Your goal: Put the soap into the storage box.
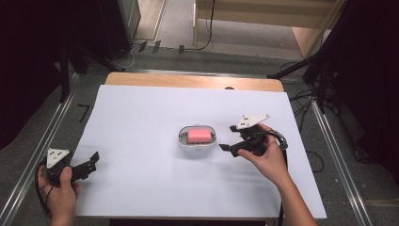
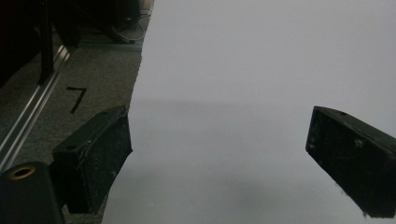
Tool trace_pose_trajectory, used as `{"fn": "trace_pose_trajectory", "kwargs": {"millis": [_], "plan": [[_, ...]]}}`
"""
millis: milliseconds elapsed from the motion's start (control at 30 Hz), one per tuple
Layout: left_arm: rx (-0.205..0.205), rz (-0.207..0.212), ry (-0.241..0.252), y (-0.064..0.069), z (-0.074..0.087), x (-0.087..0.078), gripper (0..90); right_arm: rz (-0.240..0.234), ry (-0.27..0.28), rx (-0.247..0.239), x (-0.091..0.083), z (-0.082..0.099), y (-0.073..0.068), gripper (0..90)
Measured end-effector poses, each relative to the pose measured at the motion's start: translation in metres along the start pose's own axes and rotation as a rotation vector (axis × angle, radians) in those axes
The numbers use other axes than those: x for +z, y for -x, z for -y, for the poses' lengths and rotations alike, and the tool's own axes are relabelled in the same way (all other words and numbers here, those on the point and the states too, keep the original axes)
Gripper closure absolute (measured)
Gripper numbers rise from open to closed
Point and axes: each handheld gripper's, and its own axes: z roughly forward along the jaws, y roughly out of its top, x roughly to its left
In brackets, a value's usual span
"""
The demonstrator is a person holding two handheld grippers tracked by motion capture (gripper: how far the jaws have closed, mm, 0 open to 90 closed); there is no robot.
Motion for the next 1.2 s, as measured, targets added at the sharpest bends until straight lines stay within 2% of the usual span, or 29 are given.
{"fn": "trace_pose_trajectory", "kwargs": {"millis": [667,700,933,1200], "plan": [[0.002,-0.001,0.001,0.0,0.0,0.0,7.2,0.073,0.004,0.075,-0.015,0.036,0.003,19.1],[0.002,-0.001,0.001,0.0,0.0,0.0,7.2,0.089,0.003,0.079,-0.017,0.04,0.003,19.3],[0.003,-0.002,0.001,0.0,0.0,0.0,7.2,0.104,0.005,0.102,-0.021,0.051,0.004,18.9],[0.002,-0.002,0.001,0.001,0.0,0.0,7.2,0.132,0.028,0.142,-0.032,0.069,0.006,19.9]]}}
